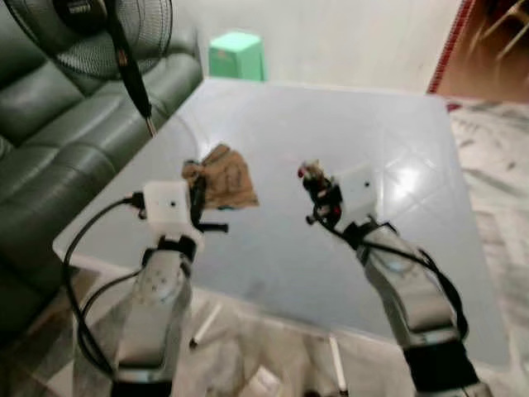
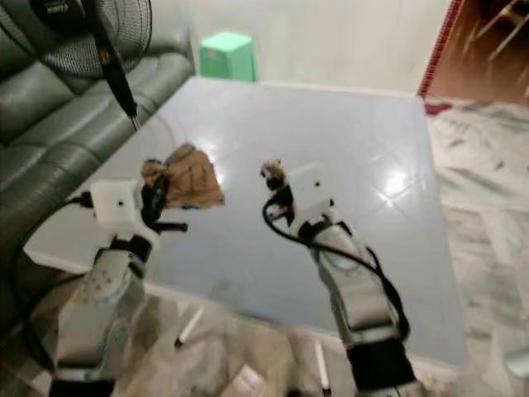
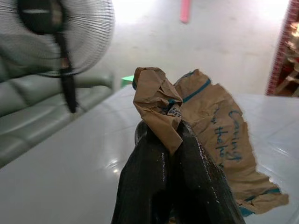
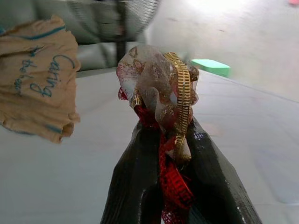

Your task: Picking trash to rubbish bin

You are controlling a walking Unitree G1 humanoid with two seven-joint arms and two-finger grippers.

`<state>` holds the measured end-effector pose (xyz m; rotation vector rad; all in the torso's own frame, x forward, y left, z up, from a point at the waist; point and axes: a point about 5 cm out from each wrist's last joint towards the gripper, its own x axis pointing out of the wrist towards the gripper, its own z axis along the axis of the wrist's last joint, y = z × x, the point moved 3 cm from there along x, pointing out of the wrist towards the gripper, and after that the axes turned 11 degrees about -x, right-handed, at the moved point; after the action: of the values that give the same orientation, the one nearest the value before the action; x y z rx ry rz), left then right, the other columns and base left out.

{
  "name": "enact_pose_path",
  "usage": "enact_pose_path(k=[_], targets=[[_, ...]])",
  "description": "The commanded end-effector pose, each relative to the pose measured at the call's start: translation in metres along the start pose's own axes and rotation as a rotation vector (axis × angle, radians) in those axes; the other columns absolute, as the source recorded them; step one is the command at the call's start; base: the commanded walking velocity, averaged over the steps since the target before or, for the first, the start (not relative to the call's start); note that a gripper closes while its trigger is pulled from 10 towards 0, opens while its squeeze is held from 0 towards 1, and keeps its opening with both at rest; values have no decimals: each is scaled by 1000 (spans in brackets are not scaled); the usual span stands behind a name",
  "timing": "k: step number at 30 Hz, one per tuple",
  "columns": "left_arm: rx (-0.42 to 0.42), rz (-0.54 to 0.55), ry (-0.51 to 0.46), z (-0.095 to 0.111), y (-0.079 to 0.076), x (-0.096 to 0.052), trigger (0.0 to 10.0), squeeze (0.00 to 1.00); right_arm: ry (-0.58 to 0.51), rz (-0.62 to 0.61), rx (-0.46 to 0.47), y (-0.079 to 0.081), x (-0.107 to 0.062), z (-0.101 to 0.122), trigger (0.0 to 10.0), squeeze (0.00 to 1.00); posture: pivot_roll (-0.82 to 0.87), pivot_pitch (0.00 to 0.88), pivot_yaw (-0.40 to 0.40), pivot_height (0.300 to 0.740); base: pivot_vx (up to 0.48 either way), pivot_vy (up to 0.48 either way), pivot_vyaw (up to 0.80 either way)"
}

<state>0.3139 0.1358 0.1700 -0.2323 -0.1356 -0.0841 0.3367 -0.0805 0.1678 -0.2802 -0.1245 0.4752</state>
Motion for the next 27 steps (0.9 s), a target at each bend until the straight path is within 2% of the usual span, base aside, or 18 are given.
enact_pose_path(k=[1, 16, 27], targets=[[-3, -1, 10, -1, -1, 0, 0, 0, 3, -7, -8, -2, 0, 1, 10000, 0, 5, 17, 24, 740, 0, 0, 0], [-58, 15, 13, 1, 5, 4, 0, 0, 7, -20, -4, -4, -1, 0, 10000, 0, 2, 17, 24, 740, 0, 0, 0], [-71, 12, 26, 0, 5, 4, 0, 0, 9, -19, -1, -4, 0, 0, 10000, 0, 4, 18, 22, 740, 0, 411, 0]])
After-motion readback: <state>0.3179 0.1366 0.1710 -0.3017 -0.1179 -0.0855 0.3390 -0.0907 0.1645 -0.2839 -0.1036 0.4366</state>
